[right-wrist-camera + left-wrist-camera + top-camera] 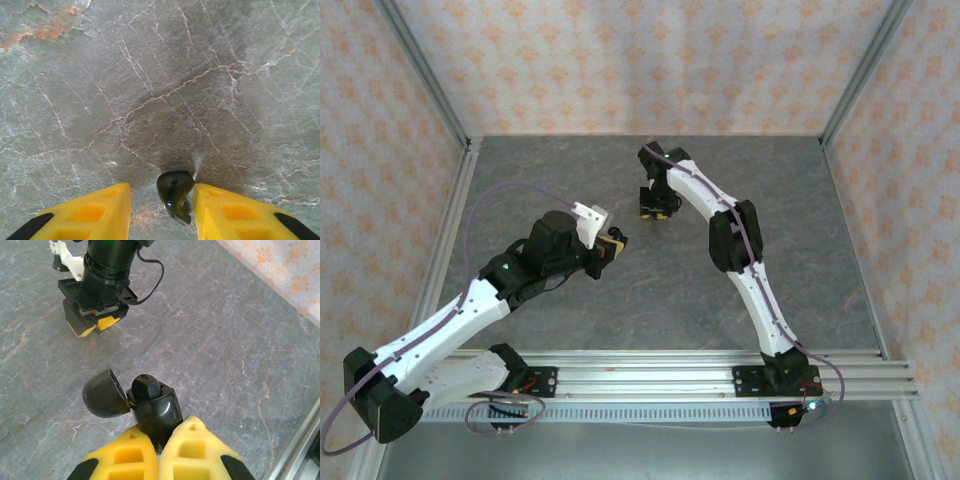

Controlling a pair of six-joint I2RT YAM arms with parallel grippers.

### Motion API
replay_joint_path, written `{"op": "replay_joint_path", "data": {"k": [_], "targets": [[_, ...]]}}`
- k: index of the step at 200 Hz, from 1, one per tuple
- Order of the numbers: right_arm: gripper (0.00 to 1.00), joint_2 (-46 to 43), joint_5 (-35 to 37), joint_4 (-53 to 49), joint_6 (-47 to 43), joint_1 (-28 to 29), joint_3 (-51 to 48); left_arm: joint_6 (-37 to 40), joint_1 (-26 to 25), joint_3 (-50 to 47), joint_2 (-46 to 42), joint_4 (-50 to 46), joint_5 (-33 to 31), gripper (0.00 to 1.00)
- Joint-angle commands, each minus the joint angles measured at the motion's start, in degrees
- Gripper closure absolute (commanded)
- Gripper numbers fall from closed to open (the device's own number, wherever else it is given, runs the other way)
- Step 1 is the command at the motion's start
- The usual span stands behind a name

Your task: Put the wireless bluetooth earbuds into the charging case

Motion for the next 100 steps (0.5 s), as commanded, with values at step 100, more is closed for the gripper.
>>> {"op": "replay_joint_path", "data": {"k": [100], "targets": [[0.67,3.21,3.67,-0.15,-0.80,-0.64,3.79,-1.31,0.78,0.35,-0.96,1.21,0.43,1.00]]}}
